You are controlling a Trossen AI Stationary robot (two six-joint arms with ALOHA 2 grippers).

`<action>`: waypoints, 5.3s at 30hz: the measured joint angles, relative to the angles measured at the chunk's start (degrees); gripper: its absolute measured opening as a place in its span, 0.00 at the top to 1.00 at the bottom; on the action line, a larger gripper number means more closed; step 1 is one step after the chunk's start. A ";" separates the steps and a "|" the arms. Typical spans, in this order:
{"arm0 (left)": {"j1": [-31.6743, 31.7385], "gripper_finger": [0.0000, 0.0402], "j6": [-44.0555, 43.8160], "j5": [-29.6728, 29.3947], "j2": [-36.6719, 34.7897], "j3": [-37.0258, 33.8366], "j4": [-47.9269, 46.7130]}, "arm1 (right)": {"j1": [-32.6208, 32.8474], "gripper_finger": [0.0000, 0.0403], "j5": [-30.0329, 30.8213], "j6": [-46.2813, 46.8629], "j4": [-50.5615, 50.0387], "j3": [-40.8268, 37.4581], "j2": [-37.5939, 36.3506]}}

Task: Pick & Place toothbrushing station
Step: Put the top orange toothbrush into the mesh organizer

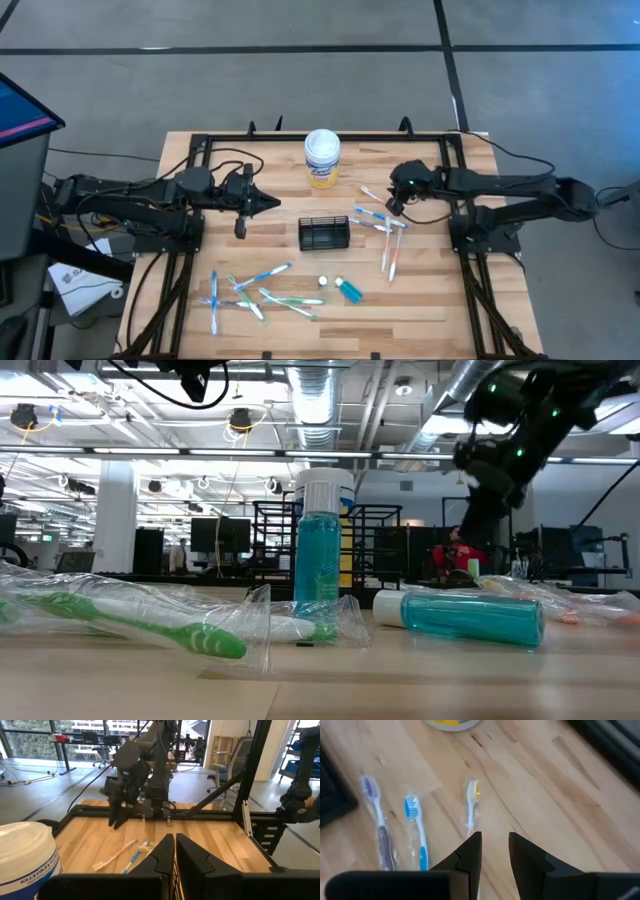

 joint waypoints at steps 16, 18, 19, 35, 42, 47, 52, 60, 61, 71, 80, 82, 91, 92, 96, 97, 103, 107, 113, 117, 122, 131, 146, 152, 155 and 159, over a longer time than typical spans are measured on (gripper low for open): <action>0.02 0.97 0.00 -0.28 -0.02 0.00 0.72 | -2.93 0.78 -10.09 -6.32 16.31 -1.39 17.61; 0.02 0.97 0.00 -0.27 0.00 0.02 0.78 | -2.93 0.78 -10.25 -6.34 17.19 -1.36 18.04; 0.02 0.97 0.00 -0.28 -0.01 0.02 0.80 | -2.93 0.78 -10.27 -6.70 17.47 -1.34 18.27; 0.02 0.97 0.02 -0.24 0.00 0.06 0.84 | -3.63 0.75 -10.26 -7.81 18.81 -1.25 20.51; 0.02 0.97 0.02 -0.22 -0.02 0.07 0.87 | -3.67 0.73 -10.23 -5.27 18.75 0.71 23.73; 0.02 0.97 0.02 -0.22 0.00 0.08 0.87 | -3.65 0.62 -10.03 -5.49 17.25 2.97 23.94; 0.02 0.97 0.02 -0.22 0.00 0.09 0.89 | -3.66 0.47 -7.58 -7.11 16.83 3.49 23.93; 0.02 0.97 0.02 -0.22 0.00 0.09 0.89 | -3.36 0.46 -7.02 -7.18 17.72 3.58 26.74; 0.02 0.97 0.02 -0.22 0.00 0.09 0.89 | -3.29 0.48 -7.02 -7.19 17.90 3.60 27.56; 0.02 0.97 0.02 -0.20 -0.02 0.09 0.93 | -3.12 0.68 -7.44 -7.18 20.61 4.35 31.27; 0.02 0.97 0.01 -0.20 0.00 0.09 0.93 | -3.18 0.96 -8.52 -7.18 20.35 4.62 31.12; 0.02 0.97 0.00 -0.20 -0.01 0.09 0.93 | -3.18 0.96 -8.52 -7.15 20.21 4.58 30.89; 0.02 0.97 0.00 -0.20 0.00 0.09 0.91 | -2.49 0.99 -8.41 -6.95 19.67 4.25 24.12; 0.01 0.97 0.00 -0.20 0.00 0.09 0.92 | -2.24 0.99 -8.40 -6.71 20.35 4.26 23.08; 0.01 0.97 0.01 -0.20 0.00 0.09 0.97 | -0.33 1.00 -8.44 -6.52 23.06 4.28 17.93; 0.02 0.97 0.01 -0.20 -0.01 0.09 1.00 | 0.35 1.00 -8.52 -6.33 24.00 4.34 16.45; 0.02 0.97 0.00 -0.20 0.00 0.09 1.81 | 4.39 1.00 -8.92 -6.55 32.11 4.36 8.06; 0.02 0.97 0.02 -0.20 0.00 0.09 3.77 | 7.11 1.00 -11.72 -7.01 41.04 4.36 5.04; 0.02 0.97 -1.26 -0.20 2.23 0.12 8.06 | 9.74 1.00 -14.72 -7.82 53.46 4.41 5.96; 0.02 0.91 -1.34 -0.25 6.37 0.11 10.88 | 11.01 1.00 -16.31 -7.78 61.25 4.41 8.07; 0.02 0.77 -1.46 -1.36 12.53 0.11 18.80 | 12.63 1.00 -18.93 -7.78 70.65 4.45 11.10; 0.00 0.62 -1.29 -1.40 21.02 0.11 32.00 | 14.20 1.00 -19.23 -7.17 82.96 4.47 17.07; 0.02 0.60 -1.29 -2.02 31.61 0.09 49.16 | 14.87 1.00 -21.13 -7.15 85.07 9.54 23.95; 0.02 0.59 -1.31 -2.38 33.27 0.09 52.19 | 14.86 1.00 -21.16 -7.23 85.08 9.96 24.13; 0.02 0.59 -1.31 -2.42 34.87 0.64 53.51 | 14.86 1.00 -21.16 -7.62 85.14 9.96 24.13; 0.02 0.59 -1.31 -3.10 37.89 2.84 53.90 | 14.86 1.00 -21.16 -7.63 85.01 9.96 24.13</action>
